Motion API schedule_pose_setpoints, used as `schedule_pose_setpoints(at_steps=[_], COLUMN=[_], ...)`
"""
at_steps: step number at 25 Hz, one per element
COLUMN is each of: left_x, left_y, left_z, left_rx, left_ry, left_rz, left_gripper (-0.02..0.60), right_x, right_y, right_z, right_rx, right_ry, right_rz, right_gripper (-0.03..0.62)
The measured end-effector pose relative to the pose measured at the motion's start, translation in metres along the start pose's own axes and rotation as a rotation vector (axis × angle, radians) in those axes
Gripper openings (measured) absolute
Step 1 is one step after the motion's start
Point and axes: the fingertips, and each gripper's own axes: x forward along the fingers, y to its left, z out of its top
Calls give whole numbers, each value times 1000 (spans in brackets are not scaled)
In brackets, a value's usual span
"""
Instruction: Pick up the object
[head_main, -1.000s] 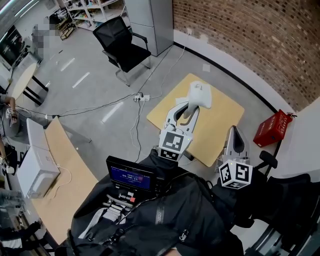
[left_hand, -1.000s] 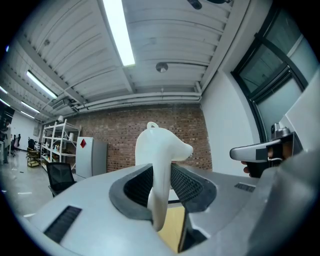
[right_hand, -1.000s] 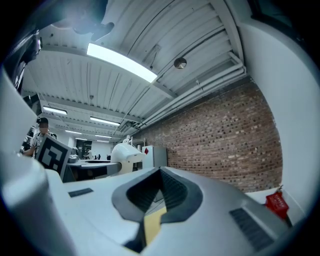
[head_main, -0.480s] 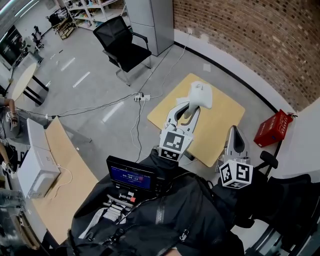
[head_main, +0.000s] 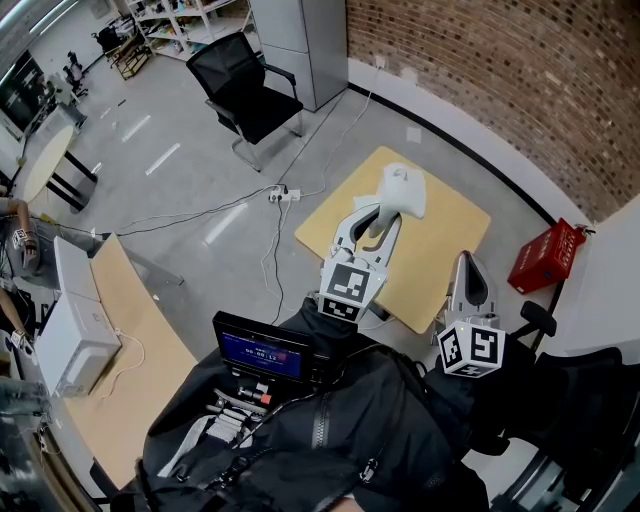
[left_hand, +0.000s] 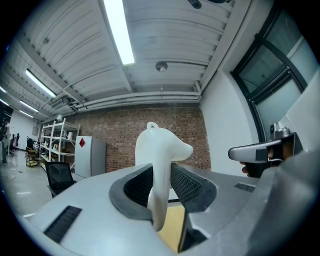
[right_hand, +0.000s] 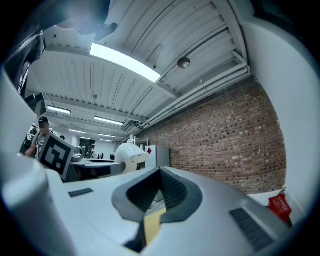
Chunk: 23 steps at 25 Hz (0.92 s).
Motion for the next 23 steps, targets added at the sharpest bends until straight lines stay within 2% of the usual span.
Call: schedule_pose_setpoints(at_steps=[23], left_x=[-1], left_y=[2], left_z=[-8], left_rx=[-3], left_ry=[28], left_rz=[-2], left_gripper=[118], right_x=[0], right_y=[-2], right_z=[-11], right_rx=[12], right_ry=[30], right_rz=[-5], right_gripper=[3])
